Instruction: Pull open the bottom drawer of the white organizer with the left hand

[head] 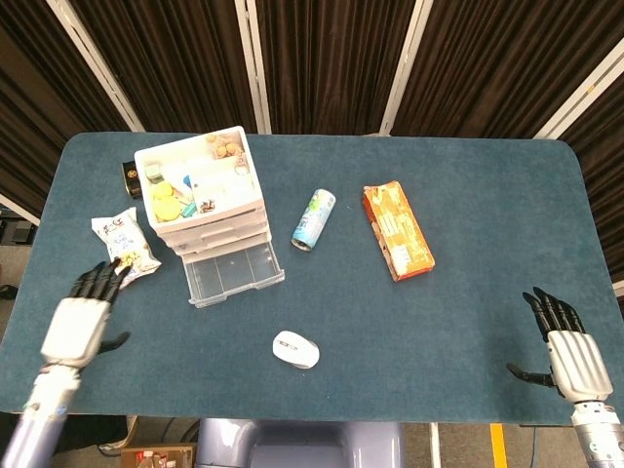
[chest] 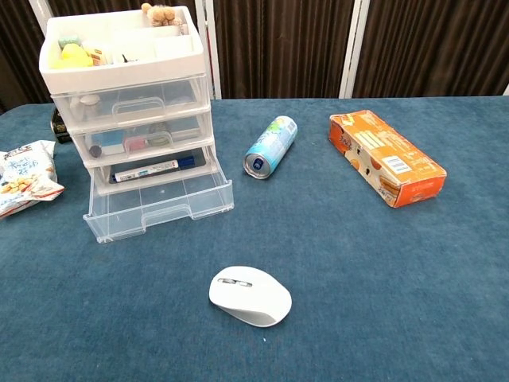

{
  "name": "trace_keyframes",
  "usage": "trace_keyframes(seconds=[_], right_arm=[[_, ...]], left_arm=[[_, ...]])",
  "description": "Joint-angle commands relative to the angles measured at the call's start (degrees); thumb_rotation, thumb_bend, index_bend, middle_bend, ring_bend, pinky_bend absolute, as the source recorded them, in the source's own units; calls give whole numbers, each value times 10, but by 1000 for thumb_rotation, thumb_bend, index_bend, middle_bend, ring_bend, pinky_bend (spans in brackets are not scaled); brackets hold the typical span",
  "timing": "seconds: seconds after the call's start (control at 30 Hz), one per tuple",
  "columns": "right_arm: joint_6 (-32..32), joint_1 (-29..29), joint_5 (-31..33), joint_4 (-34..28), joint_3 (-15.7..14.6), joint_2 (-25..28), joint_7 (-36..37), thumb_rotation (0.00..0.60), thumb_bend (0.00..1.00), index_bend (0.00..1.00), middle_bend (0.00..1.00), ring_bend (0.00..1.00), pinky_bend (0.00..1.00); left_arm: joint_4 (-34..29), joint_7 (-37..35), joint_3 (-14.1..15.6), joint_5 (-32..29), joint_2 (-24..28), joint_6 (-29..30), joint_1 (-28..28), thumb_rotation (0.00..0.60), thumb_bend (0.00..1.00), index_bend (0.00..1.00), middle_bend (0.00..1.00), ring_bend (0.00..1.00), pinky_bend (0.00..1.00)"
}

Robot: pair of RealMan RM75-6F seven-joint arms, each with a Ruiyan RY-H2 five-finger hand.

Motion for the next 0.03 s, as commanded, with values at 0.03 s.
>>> trace_keyframes(seconds=[0.03], right_arm=[[2,-1,-2,3,0,0,-2,600,109,0,0,0,63]], left_arm=[[37,-33,6,29,18,37,36,600,78,56,3,0,126]])
